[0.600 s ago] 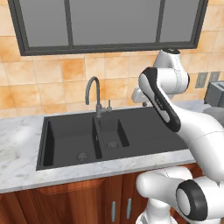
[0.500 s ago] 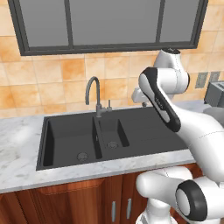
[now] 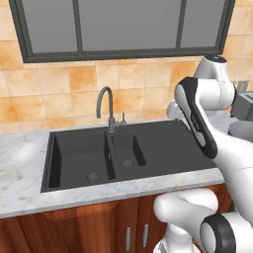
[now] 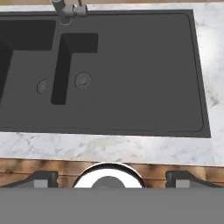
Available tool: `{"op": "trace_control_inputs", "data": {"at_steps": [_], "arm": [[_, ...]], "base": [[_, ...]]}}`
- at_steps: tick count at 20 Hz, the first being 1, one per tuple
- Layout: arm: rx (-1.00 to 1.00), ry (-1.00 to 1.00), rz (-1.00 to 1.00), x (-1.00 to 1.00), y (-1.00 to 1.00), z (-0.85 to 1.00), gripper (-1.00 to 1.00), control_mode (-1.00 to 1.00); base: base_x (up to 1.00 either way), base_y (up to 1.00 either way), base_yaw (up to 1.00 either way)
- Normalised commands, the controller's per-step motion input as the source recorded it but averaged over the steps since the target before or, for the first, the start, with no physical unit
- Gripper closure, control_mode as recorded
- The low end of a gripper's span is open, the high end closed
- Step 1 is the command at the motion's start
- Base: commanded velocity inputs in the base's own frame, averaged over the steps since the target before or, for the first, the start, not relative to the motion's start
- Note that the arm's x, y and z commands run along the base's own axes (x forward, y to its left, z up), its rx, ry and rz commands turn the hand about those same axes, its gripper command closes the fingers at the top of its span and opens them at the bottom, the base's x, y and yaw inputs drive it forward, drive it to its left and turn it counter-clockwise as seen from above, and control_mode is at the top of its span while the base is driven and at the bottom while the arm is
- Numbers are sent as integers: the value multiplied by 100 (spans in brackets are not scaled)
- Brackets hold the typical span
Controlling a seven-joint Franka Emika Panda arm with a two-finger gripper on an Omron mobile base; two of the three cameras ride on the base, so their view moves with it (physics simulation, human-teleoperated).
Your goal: Dump the tomato from the pot into the sink. Then turn on the water and wash the tomato. Then turn off the water and put the tomato back in the pot.
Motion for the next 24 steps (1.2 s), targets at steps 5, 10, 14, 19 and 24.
{"op": "trace_control_inputs", "data": {"at_steps": [5, 10, 14, 19, 24], "arm": [[0, 1, 0, -22, -98, 6, -100, -100], [0, 8, 0, -2, -98, 0, -100, -100], [0, 15, -2, 2, -88, 0, -100, -100], [0, 15, -1, 13, -74, -7, -100, -100], [0, 9, 0, 21, -49, -21, -100, -100]], "base": [[0, 0, 0], [0, 0, 0], [0, 0, 0], [0, 0, 0], [0, 0, 0]]}}
